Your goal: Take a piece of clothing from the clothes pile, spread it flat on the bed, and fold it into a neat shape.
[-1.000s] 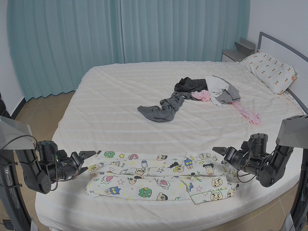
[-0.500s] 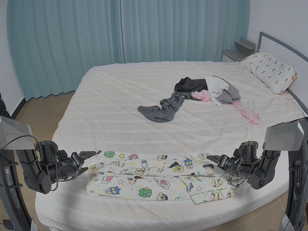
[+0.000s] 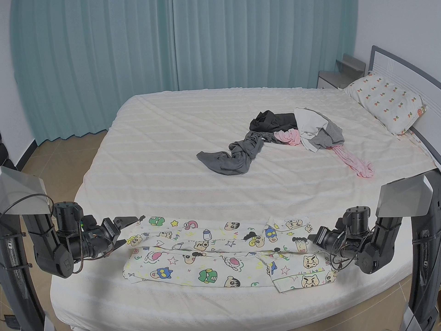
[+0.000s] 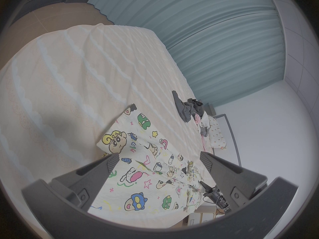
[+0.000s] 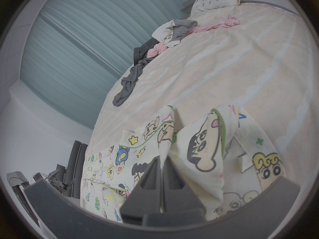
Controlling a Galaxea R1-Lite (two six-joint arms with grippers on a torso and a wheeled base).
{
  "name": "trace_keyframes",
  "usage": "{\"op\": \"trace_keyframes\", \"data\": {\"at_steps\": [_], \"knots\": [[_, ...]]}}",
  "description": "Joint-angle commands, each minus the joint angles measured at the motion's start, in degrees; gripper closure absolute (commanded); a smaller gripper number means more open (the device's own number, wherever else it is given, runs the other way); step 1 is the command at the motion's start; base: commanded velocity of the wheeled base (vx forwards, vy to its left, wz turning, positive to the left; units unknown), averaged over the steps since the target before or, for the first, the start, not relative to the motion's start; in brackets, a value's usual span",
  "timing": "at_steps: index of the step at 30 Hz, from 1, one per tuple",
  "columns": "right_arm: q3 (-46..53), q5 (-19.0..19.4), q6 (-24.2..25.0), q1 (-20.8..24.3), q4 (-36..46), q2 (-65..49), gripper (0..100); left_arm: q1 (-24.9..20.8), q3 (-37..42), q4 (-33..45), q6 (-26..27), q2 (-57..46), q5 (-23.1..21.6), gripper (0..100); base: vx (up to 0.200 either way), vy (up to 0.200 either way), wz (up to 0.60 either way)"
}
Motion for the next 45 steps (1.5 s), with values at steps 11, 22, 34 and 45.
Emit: {"op": "trace_keyframes", "data": {"at_steps": [11,22,34,45], "knots": [[3.9,-0.1,-3.1,-1.6,-0.1,-2.0,100,-0.3,0.0,-0.1,0.1,0.4,0.9,0,0.000,0.000,0.00],[7.7,-0.2,-3.9,-1.7,-5.7,-2.7,100,-0.4,0.0,-0.1,0.1,0.5,0.9,0,0.000,0.000,0.00],[8.4,-0.2,-4.9,-2.3,-7.1,-1.6,0,-0.3,-8.4,0.8,12.5,4.7,3.0,0,0.000,0.000,0.00],[9.9,-0.3,-4.6,-1.8,-8.8,-1.7,0,0.6,-32.6,42.6,41.8,5.7,1.3,0,0.000,0.000,0.00]]}}
